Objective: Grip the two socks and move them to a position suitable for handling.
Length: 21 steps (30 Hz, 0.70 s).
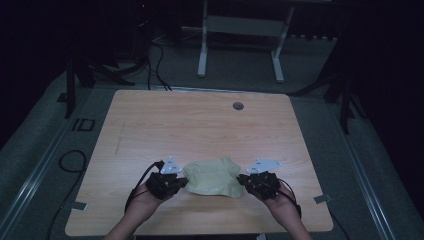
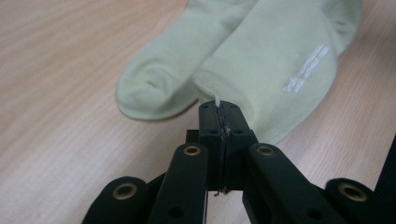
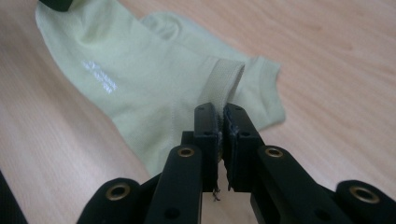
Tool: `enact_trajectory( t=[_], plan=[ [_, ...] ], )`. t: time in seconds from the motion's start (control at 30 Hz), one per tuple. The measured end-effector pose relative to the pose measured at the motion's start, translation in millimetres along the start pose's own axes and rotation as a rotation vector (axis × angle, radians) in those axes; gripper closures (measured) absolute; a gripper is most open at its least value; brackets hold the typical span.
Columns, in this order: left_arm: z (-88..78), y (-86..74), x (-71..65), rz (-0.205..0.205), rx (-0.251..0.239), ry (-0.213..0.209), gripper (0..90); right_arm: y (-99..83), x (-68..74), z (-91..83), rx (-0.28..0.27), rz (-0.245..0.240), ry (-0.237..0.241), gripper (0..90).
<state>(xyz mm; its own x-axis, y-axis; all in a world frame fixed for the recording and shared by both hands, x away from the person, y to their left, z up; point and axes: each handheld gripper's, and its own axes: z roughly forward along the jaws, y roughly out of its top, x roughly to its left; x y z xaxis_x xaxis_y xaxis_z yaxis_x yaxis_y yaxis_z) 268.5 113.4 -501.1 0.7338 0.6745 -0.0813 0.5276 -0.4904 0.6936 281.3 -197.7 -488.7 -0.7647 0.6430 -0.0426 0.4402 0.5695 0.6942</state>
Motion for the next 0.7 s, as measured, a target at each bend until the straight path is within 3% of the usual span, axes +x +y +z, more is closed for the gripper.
enact_trajectory(
  t=[0.37,0.7],
  plan=[
    [-11.3,25.5,16.7,-0.005,-0.052,0.062,88.9,35.5,-24.8,2.7,-0.029,0.004,-0.013,84.5],
    [3.9,29.9,28.1,-0.008,-0.042,0.091,88.9,49.9,-46.6,21.3,0.001,0.04,-0.015,84.4]
  ],
)
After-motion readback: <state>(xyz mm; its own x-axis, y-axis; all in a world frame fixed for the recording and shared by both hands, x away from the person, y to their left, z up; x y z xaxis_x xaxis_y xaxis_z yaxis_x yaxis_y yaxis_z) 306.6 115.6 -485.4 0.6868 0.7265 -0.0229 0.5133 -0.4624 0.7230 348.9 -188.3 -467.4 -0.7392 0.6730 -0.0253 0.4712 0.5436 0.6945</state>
